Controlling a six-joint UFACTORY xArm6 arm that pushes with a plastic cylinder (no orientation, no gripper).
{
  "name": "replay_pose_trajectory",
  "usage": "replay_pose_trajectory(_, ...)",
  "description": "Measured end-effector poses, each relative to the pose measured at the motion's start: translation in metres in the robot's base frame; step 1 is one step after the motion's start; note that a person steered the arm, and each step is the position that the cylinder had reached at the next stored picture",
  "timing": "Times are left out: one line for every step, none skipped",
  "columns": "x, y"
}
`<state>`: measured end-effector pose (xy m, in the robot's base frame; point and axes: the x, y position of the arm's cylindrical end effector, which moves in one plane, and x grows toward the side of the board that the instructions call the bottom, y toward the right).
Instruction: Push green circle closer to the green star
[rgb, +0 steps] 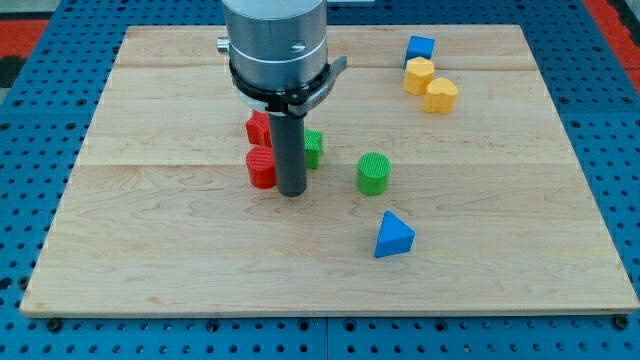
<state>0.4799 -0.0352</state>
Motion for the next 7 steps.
replay_pose_trajectory(0.0,0.005)
replay_pose_trajectory(0.0,0.035)
replay_pose_trajectory(0.024,0.057)
replay_pose_trajectory(0.018,0.085)
replay_pose_trajectory(-0.003,0.096)
replay_pose_trajectory(-0.004,0.016)
replay_pose_trajectory(0.02,0.047)
